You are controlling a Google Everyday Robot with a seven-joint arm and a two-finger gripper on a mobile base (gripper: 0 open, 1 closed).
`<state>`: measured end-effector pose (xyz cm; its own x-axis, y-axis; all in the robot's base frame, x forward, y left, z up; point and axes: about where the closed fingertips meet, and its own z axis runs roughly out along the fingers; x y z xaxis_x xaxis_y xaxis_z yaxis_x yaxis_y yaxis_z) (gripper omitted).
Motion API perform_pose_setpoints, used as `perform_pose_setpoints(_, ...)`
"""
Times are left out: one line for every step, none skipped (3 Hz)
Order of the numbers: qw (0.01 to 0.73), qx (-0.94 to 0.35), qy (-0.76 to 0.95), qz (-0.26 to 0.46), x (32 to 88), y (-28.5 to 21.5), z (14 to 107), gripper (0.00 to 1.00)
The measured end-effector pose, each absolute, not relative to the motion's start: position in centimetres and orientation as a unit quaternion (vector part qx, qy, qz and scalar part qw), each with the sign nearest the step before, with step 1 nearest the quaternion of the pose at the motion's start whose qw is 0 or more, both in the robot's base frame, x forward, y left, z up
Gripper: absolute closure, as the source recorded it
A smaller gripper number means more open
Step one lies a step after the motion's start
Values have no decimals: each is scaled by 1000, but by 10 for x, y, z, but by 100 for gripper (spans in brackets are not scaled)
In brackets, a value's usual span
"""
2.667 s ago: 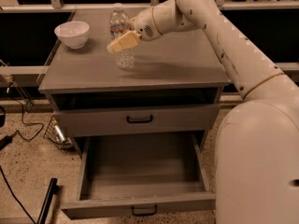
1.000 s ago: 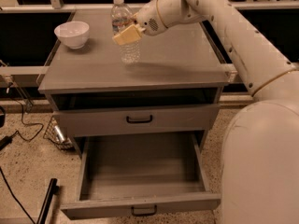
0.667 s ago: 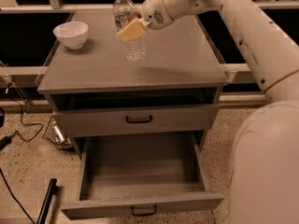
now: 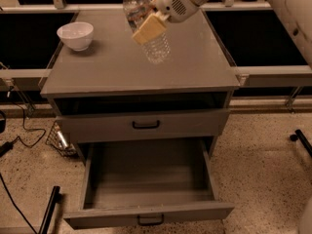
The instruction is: Place water bottle into middle drawer
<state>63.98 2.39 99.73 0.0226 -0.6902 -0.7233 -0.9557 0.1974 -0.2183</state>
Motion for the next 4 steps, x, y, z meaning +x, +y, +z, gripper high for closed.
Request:
perform_pose_setpoints(360, -624, 674, 161, 613, 20, 1001, 100)
perform_pose_setpoints(360, -624, 674, 161, 613, 20, 1001, 100)
perform_pose_setpoints(337, -640, 676, 146, 595, 15, 994, 100)
perform_pose_setpoints(312, -654, 679, 123, 569, 5, 991, 100)
